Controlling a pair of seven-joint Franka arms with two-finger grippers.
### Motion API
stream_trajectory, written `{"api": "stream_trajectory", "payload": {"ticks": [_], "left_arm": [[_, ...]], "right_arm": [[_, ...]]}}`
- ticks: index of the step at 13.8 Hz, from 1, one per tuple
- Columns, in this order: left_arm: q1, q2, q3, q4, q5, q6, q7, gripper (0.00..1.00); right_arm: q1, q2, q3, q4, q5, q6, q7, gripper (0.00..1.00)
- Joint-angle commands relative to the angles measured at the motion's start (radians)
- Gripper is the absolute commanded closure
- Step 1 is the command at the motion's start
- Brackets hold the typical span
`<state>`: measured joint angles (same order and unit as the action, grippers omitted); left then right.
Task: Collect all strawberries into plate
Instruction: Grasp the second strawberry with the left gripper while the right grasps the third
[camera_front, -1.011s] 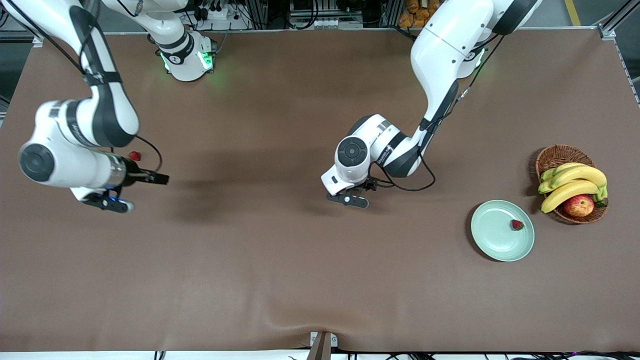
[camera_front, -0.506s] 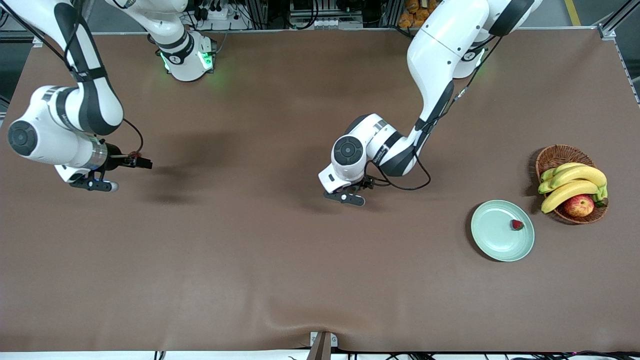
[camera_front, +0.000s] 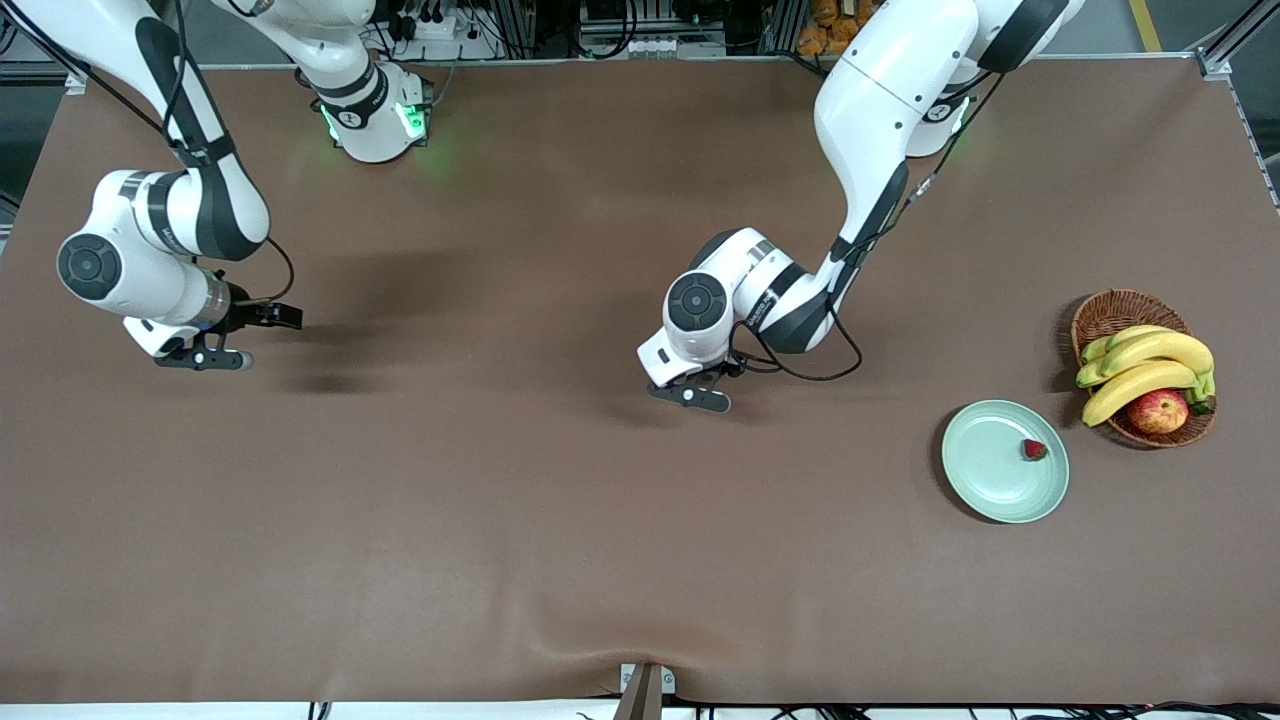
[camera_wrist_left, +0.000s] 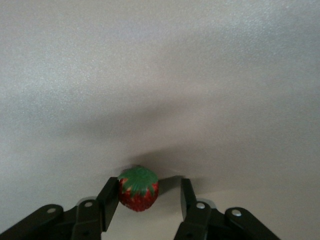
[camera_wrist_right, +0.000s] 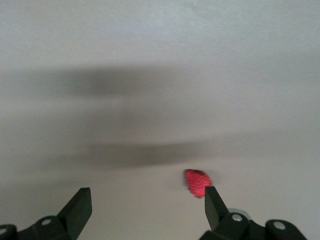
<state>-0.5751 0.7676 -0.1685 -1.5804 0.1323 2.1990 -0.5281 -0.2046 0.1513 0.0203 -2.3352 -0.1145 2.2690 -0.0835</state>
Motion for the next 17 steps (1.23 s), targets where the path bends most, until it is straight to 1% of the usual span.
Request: {"api": "stream_trajectory", "payload": {"ticks": [1,2,3,4,5,6,7,9,10,11,13,14,15,16,17], "left_arm": [[-0.005,-0.004,0.009,-0.006,-0.016,-0.007,0.013,0.44],[-0.003,-0.005,0.009,-0.012,-0.016,-0.007,0.013,0.51],[-0.003,-0.005,0.009,-0.015,-0.016,-0.007,0.010,0.63],[-0.002,-0.005,0.009,-0.015,-0.016,-0.007,0.005,0.76],[-0.002,-0.005,0.009,-0.015,-0.016,-0.007,0.000,0.95],[-0.002,-0.005,0.009,-0.015,-0.016,-0.007,-0.003,1.00],[-0.002,-0.008,0.009,-0.013,-0.016,-0.011,-0.004,1.00],[0.011,-0.020,0.014,-0.007,-0.017,-0.018,-0.009,1.00],[0.050,-0.052,0.017,-0.010,-0.017,-0.030,-0.021,1.00],[0.099,-0.085,0.015,-0.010,-0.017,-0.075,-0.018,1.00],[0.202,-0.151,0.015,-0.010,-0.017,-0.164,-0.021,1.00],[0.257,-0.168,0.015,-0.010,-0.017,-0.195,-0.024,1.00],[0.309,-0.177,0.017,-0.010,-0.017,-0.203,-0.021,1.00],[0.363,-0.182,0.017,-0.010,-0.014,-0.203,-0.015,1.00],[0.411,-0.182,0.017,-0.010,-0.007,-0.203,-0.012,1.00]], "right_arm": [[-0.105,-0.010,0.017,-0.019,-0.036,0.024,-0.119,0.00],[-0.125,-0.007,0.017,-0.019,-0.036,0.026,-0.145,0.00],[-0.137,0.007,0.018,-0.024,-0.036,0.029,-0.148,0.00],[-0.147,0.020,0.018,-0.042,-0.034,0.064,-0.148,0.00],[-0.156,0.027,0.018,-0.085,-0.036,0.139,-0.150,0.00],[-0.170,0.031,0.018,-0.120,-0.036,0.199,-0.156,0.00],[-0.177,0.039,0.018,-0.140,-0.036,0.217,-0.162,0.00],[-0.177,0.050,0.018,-0.151,-0.034,0.230,-0.162,0.12],[-0.179,0.062,0.018,-0.150,-0.034,0.236,-0.162,0.13],[-0.183,0.076,0.018,-0.151,-0.034,0.254,-0.166,0.19],[-0.205,0.093,0.018,-0.150,-0.034,0.267,-0.203,0.33],[-0.207,0.093,0.018,-0.150,-0.034,0.267,-0.208,0.37],[-0.205,0.099,0.018,-0.150,-0.034,0.268,-0.208,0.43],[-0.207,0.106,0.020,-0.150,-0.034,0.268,-0.208,0.51],[-0.205,0.109,0.020,-0.150,-0.034,0.267,-0.208,0.57]]}}
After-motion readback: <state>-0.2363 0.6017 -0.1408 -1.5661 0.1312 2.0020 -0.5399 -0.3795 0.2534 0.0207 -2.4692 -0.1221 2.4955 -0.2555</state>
